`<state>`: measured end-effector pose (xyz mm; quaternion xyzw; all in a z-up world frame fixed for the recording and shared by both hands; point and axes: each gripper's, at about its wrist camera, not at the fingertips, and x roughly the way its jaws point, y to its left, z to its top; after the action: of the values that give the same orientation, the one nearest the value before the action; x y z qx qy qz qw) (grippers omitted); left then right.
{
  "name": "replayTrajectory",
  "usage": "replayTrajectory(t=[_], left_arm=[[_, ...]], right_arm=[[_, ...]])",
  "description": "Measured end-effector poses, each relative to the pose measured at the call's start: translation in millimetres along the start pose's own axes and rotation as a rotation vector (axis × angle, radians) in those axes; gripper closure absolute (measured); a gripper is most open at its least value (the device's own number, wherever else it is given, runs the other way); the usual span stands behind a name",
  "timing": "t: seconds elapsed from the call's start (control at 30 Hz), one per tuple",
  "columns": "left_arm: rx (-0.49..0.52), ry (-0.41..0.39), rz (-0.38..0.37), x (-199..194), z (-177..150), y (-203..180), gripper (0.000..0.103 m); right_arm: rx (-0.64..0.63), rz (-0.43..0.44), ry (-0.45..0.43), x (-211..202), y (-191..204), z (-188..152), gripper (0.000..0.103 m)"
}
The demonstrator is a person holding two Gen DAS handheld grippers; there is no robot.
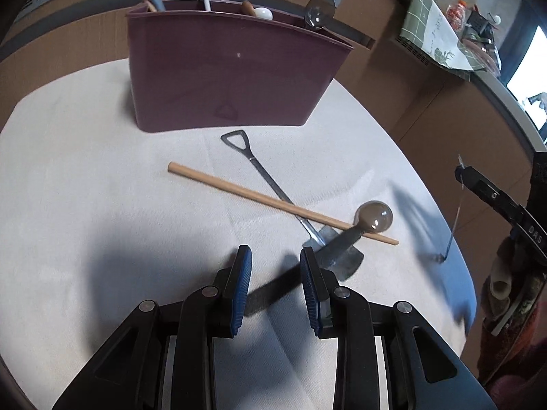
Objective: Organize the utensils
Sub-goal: 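Grasp the dark-handled translucent spoon with the left gripper while the right holds the silver spoon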
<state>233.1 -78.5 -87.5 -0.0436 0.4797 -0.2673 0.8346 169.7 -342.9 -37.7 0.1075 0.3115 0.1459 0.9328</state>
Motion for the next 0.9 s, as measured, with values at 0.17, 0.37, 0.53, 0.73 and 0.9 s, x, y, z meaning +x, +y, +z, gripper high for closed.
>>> replayTrajectory(t=[0.17, 0.37, 0.53, 0.73, 0.9], left_arm=[[0.022, 0.053, -0.047, -12.0, -23.5, -7.5, 0.072], [0.086, 0.089, -0.046, -23.7, -51.3, -29.5, 0.072], [0.131, 0.1, -0.071, -26.8, -56.1, -45.5, 0.072], [-0.02, -0.032, 0.016, -30.3, -13.5, -29.1, 0.072], [-0.116, -0.056, 0.112, -14.8, 15.6, -17.8, 0.072]], right_arm=[[0.005, -0.003, 0.003, 8.9, 3.7, -2.3, 0.077], [-0.007, -0.006, 0.007, 9.9, 6.8, -6.0, 0.077], [-0.011, -0.012, 0.0, 7.2, 7.4, -5.8, 0.077], [-0.029, -0.022, -0.021, 0.7, 10.5, -8.3, 0.077], [-0.028, -0.019, -0.032, 0.3, 10.3, -11.0, 0.077]])
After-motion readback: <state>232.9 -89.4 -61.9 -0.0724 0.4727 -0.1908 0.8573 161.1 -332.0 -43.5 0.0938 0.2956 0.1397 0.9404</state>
